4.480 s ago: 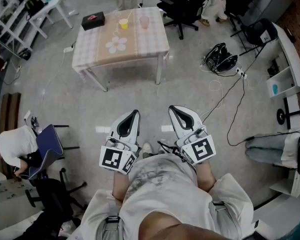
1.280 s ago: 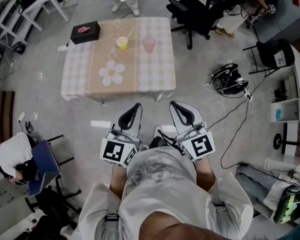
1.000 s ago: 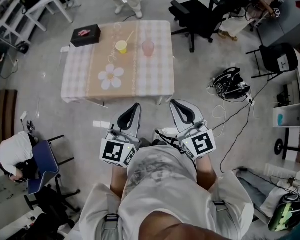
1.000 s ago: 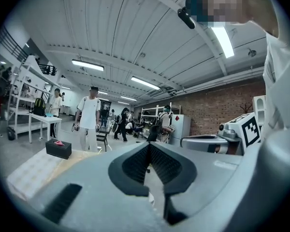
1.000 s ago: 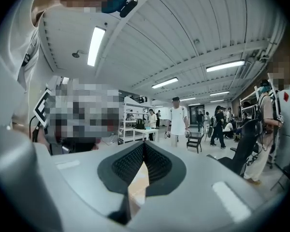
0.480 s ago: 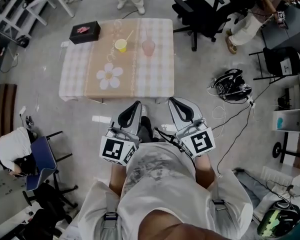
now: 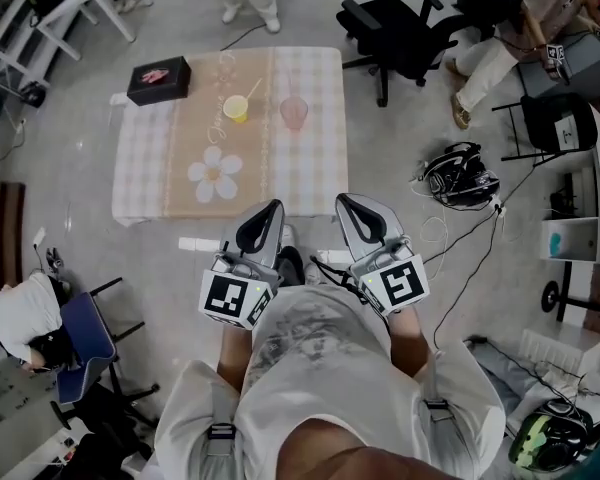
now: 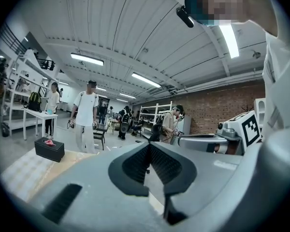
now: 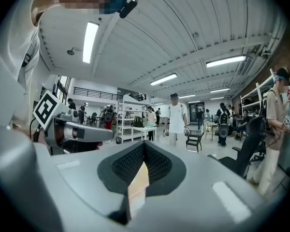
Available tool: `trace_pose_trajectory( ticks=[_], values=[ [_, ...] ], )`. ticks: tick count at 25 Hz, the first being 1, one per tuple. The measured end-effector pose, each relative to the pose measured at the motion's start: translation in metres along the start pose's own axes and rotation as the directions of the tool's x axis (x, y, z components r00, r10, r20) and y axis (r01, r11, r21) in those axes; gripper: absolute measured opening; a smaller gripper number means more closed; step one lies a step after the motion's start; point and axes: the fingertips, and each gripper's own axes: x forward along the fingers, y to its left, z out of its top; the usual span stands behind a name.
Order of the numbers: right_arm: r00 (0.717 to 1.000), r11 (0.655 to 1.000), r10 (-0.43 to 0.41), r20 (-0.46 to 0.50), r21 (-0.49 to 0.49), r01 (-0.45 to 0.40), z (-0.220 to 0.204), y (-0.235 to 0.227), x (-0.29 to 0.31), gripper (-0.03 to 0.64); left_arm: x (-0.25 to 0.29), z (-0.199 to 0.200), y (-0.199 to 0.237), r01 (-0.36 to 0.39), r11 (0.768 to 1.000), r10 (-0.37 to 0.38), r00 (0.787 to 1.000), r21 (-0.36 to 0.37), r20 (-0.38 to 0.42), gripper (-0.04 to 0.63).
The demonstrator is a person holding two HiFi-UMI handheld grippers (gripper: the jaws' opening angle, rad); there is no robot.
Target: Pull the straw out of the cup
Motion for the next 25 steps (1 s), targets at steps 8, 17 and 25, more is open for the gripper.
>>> trace_pose_trajectory(
  ticks=[8, 17, 25],
  values=[
    [0.999, 0.999, -0.032, -0.027, 0.001, 0.032, -0.002, -0.025, 0.055, 0.009, 0.04, 0.007, 0.051, 0.034, 0.999, -0.034, 0.999, -0.006, -0.01, 0.005],
    [0.994, 0.996, -0.091, -0.065, 0.014, 0.092, -0.005, -0.046, 0.103, 0.009, 0.074, 0.007, 0.096, 0.089, 0.996, -0.089, 0.995, -0.024, -0.033, 0.005],
    [0.988, 0.991, -0.131, -0.085, 0.028, 0.133, -0.011, -0.06, 0.129, 0.009, 0.1, 0.003, 0.119, 0.135, 0.99, -0.137, 0.989, -0.027, -0.061, 0.005]
  ],
)
